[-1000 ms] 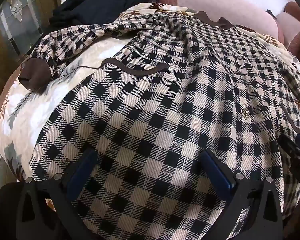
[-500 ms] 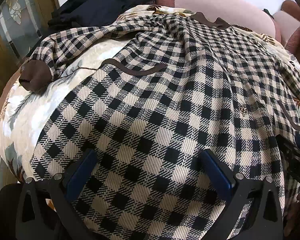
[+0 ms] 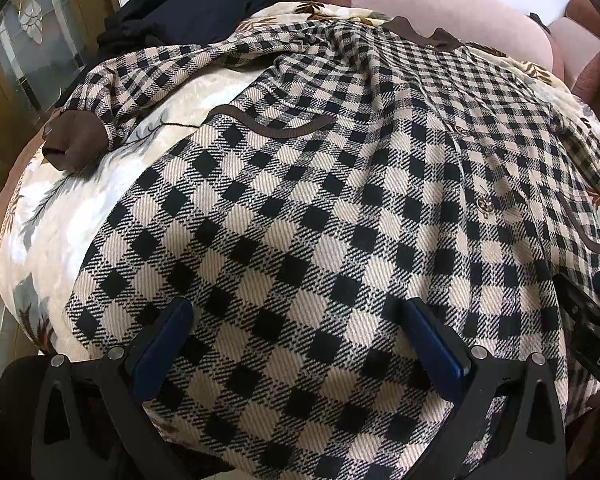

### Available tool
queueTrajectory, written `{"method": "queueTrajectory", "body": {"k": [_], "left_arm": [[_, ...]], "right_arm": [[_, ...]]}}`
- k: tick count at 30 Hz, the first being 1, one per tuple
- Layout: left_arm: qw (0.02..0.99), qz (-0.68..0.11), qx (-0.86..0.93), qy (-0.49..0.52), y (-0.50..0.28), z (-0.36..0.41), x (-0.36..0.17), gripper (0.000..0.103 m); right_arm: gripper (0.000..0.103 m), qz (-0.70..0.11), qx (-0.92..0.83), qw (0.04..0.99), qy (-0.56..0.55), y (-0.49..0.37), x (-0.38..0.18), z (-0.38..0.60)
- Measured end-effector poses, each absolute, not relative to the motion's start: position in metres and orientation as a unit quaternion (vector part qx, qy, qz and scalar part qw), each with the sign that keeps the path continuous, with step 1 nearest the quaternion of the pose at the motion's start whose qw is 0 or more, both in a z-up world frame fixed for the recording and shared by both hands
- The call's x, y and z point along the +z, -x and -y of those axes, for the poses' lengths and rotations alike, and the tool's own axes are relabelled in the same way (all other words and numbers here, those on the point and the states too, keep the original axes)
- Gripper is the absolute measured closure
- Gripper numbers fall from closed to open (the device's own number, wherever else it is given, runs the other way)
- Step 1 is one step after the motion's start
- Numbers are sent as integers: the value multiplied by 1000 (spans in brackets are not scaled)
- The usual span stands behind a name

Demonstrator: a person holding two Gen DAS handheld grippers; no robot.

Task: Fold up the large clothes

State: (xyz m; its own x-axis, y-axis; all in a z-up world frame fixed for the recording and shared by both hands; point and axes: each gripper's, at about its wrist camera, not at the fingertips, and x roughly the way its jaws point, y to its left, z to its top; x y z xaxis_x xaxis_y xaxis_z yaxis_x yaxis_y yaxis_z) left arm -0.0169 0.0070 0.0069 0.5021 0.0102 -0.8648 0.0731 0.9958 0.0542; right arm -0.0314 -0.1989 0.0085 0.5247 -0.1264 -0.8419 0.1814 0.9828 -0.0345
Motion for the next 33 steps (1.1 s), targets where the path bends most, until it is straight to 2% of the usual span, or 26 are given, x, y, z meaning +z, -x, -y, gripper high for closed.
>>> {"method": "queueTrajectory", "body": {"k": [4,5,8,9,13,15,16,21,25,29,32,33], "left_arm": [[861,-505,-33,-50,21,-9,11,0],[860,-506,-41,-50,24,-10,13,4],[860,-505,-59,-42,35,-20,25,32],[860,-506,-66,-33,38,-25,30,36],[876,-475,-80,18,43,-58,60,35],[884,-461,-76,28,40,-75,71,31],[886,-456,-77,31,36,-85,74,30],[882,-464,-74,8,-2,-116,65,27],[846,-519,-122,28,-31,-126,34,27],[842,-517,-153,34,-30,-118,30,26],[835,-516,-189,43,-22,-105,30,26],[834,-516,-190,38,-17,-99,30,29]], "right_arm": [[12,-481,-89,872,-26,38,9,197],[12,-482,-88,871,-26,39,9,197],[12,-482,-83,872,-24,43,9,196],[12,-481,-81,872,-24,45,9,196],[14,-487,-56,871,-29,50,15,199],[25,-478,-31,876,-49,56,26,207],[27,-470,-27,880,-60,59,33,213],[26,-433,-56,894,-98,75,61,257],[26,-452,-98,874,-145,81,44,304],[26,-471,-64,851,-224,88,20,326],[26,-467,-49,859,-203,90,19,311],[26,-468,-40,860,-199,90,19,306]]}}
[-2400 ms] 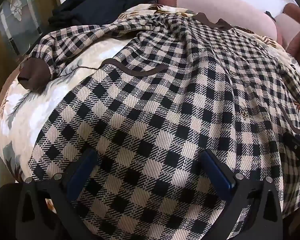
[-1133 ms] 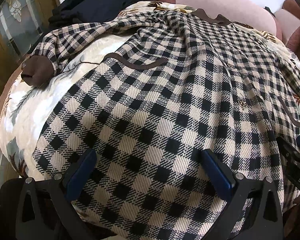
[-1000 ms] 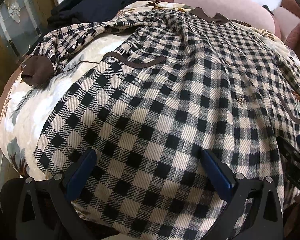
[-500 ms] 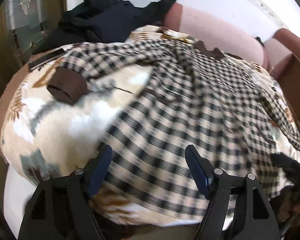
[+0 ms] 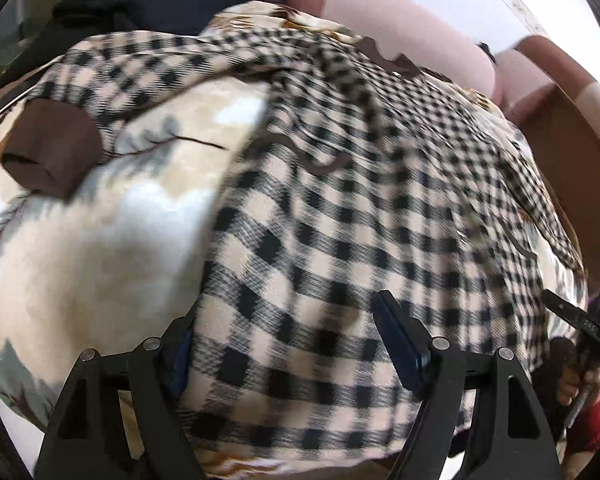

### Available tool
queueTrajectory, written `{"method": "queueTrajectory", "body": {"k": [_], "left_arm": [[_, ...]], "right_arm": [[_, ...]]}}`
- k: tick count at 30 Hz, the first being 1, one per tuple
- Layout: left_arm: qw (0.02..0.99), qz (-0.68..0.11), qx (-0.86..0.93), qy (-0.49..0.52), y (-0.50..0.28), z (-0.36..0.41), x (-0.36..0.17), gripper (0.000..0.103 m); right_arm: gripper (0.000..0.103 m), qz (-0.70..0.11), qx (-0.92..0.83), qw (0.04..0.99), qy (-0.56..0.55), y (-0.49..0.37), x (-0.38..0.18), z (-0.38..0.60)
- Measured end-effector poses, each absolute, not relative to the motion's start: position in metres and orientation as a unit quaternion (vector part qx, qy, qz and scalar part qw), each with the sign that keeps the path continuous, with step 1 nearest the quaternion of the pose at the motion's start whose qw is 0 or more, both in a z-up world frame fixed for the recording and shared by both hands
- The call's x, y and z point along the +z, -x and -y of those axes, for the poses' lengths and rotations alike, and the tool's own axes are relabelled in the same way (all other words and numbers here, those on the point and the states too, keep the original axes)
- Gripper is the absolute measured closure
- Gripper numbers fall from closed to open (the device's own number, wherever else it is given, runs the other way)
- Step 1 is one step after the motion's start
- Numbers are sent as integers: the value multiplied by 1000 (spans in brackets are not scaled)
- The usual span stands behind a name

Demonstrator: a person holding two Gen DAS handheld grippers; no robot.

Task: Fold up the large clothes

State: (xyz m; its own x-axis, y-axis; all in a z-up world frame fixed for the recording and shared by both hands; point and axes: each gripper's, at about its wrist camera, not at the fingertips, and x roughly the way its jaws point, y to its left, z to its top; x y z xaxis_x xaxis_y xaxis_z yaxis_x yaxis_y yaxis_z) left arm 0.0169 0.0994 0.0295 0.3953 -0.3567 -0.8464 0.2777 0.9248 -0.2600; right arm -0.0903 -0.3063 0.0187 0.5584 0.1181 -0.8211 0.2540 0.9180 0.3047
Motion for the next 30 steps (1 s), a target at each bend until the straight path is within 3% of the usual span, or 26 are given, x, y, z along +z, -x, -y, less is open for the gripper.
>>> {"method": "queueTrajectory", "body": {"k": [1,3,5,6,7,9,20,26,28,30], "left_arm": [[836,-515,-185,30,-14,-95,30,35],[846,-516,-133,-7,-12,-87,29,75],[849,-517,-110,-3,-10,-89,33,95],[847,-521,-108,15,-11,-94,36,96],[844,-523,-111,35,-11,-98,40,96],[843,-522,-114,57,-6,-102,51,97],[844,-520,-118,60,67,-94,72,96],[854,-501,-122,72,80,-113,77,91],[864,-482,-121,81,80,-125,91,75],[872,-466,-120,92,74,-135,102,48]], "right_arm": [[27,-469,-27,861,-197,92,18,300],[35,-475,-21,862,-177,93,15,284],[55,-478,-34,867,-138,96,13,271],[71,-480,-31,868,-126,96,15,267],[91,-481,-13,866,-136,95,16,269],[94,-485,4,862,-150,94,23,277],[96,-510,27,843,-169,116,38,294],[92,-522,-9,842,-140,122,34,304],[92,-512,-20,848,-135,125,44,308],[92,-498,-30,857,-129,124,56,311]]}}
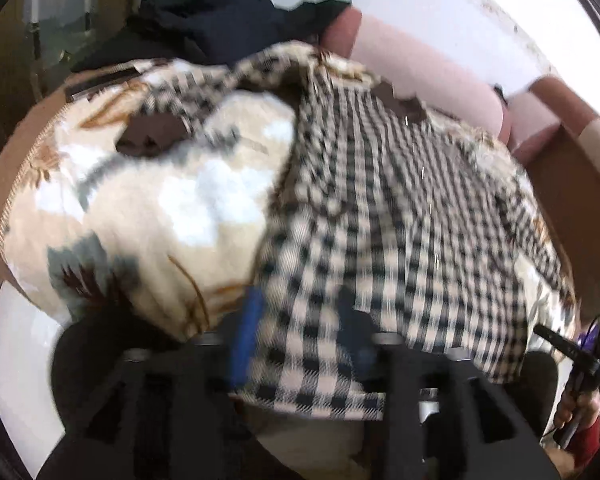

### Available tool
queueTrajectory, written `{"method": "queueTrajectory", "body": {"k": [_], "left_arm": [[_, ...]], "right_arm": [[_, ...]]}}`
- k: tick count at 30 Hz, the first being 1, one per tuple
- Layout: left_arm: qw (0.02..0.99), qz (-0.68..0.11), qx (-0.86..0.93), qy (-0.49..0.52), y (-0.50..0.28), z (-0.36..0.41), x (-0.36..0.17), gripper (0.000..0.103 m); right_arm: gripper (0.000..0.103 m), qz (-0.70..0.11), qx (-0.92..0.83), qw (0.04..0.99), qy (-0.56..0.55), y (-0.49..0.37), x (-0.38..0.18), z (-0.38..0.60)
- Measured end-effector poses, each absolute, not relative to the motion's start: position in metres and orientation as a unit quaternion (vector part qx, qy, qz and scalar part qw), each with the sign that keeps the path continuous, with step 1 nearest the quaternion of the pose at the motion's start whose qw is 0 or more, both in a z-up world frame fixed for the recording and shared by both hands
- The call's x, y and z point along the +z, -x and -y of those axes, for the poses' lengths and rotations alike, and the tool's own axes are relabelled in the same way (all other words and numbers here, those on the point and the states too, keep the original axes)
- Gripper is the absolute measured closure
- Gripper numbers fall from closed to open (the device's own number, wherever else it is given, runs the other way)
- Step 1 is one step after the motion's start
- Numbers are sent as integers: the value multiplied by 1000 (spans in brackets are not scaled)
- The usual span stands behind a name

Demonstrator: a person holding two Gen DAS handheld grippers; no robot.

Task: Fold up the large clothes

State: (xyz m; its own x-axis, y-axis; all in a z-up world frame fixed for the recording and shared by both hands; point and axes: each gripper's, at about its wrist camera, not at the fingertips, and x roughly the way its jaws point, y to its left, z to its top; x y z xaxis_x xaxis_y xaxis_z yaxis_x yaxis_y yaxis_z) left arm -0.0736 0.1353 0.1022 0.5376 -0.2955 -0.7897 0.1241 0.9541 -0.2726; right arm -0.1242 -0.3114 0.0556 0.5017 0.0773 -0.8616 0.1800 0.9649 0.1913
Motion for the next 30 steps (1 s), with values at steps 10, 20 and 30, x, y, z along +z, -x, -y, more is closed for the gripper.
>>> {"method": "queueTrajectory", "body": {"k": [10,20,30], "left_arm": [[840,-435,-155,285,-61,-165,88,31],[768,-405,-116,483,-156,-213,21,30],[852,-389,36,348,-194,-299,69,94]], "right_arm": [[71,-478,49,872,-97,48,66,241],[71,-505,73,859,-48,22,49,185],[71,-533,54,844,-19,-2,31,167]]}}
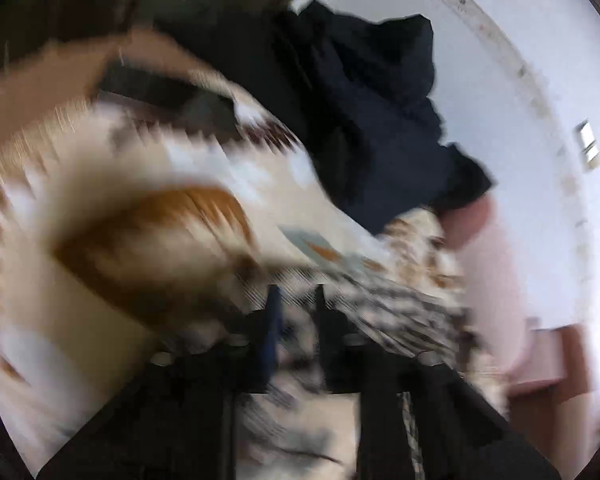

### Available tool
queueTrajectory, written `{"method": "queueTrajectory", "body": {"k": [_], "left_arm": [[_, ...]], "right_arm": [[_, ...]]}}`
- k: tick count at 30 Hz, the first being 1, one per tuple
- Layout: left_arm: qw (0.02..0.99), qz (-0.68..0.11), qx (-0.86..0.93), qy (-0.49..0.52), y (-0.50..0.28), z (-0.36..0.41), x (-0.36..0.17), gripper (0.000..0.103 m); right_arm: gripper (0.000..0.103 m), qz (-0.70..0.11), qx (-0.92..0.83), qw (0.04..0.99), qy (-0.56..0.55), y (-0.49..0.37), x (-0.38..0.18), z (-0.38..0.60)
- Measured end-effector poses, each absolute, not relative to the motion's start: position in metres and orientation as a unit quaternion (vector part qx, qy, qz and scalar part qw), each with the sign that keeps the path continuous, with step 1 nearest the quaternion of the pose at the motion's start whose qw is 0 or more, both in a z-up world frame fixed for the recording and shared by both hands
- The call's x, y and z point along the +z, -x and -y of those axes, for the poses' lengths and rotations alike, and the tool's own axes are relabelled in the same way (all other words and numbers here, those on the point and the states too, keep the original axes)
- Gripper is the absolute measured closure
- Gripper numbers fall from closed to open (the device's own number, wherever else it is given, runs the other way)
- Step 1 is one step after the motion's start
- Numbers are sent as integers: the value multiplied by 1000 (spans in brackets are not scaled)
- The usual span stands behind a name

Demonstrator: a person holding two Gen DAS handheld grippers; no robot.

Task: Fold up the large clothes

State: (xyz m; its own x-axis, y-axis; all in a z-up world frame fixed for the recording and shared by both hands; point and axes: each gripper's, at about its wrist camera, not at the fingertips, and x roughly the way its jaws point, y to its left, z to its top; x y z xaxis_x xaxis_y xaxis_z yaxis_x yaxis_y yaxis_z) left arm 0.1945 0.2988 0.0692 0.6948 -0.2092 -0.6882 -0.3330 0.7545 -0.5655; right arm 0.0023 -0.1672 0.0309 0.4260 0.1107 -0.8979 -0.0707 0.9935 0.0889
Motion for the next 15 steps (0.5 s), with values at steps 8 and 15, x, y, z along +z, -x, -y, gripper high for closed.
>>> {"method": "queueTrajectory", "body": {"k": [8,15], "left_arm": [[895,-312,138,288,-151,-328,92,56],[882,-335,191,270,-138,-364,83,46]], "right_arm": [[71,-544,108,831,46,-36,32,101],[56,-474,249,836,124,-100,55,-44]]}}
